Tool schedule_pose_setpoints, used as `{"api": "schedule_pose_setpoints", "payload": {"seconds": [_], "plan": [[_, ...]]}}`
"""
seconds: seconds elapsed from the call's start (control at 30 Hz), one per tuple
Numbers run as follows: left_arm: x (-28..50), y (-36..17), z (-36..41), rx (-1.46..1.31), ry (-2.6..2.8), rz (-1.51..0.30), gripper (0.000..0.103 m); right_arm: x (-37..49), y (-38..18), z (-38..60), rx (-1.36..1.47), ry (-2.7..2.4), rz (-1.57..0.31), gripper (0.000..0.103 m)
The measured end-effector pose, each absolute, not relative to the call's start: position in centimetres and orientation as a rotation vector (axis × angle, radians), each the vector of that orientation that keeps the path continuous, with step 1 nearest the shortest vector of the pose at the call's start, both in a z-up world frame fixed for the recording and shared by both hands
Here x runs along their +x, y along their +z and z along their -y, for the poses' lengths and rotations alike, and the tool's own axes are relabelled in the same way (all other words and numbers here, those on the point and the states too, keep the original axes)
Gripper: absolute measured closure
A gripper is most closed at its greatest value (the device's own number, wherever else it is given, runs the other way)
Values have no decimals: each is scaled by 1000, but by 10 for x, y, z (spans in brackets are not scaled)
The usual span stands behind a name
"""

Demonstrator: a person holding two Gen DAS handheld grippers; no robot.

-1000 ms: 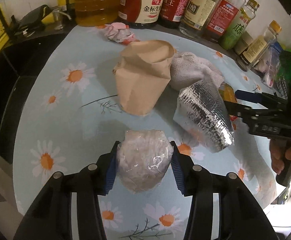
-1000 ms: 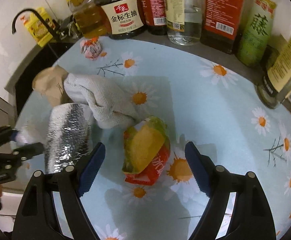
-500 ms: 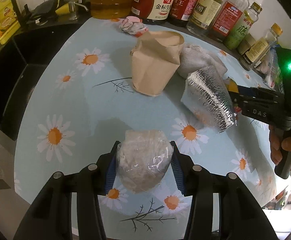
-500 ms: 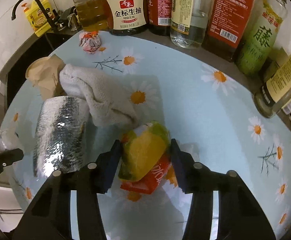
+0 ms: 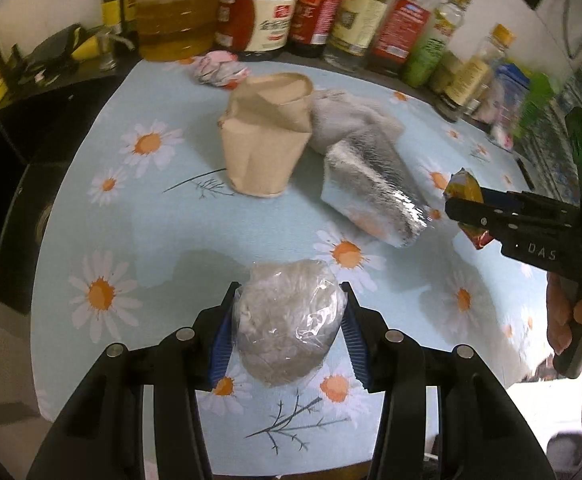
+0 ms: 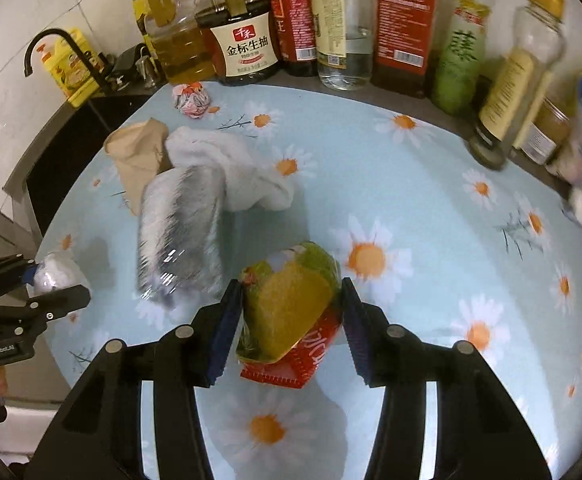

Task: Collect trash
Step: 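Lift the bundle with the left gripper while the right gripper lifts the snack packet, then carry the bundle and snack packet down over the black bin with both grippers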

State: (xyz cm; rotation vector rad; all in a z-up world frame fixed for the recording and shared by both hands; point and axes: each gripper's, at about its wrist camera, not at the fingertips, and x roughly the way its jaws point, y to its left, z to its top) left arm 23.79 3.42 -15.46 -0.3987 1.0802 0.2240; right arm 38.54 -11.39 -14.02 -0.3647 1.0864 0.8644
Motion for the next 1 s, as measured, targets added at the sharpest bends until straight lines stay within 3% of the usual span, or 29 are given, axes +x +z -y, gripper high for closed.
{"api": "schedule_pose_setpoints", "payload": {"seconds": [1.0], "plan": [[110,-162,-24,-331,-88,-1097,57,175,-137,126,-148,741,-1185,53]]}}
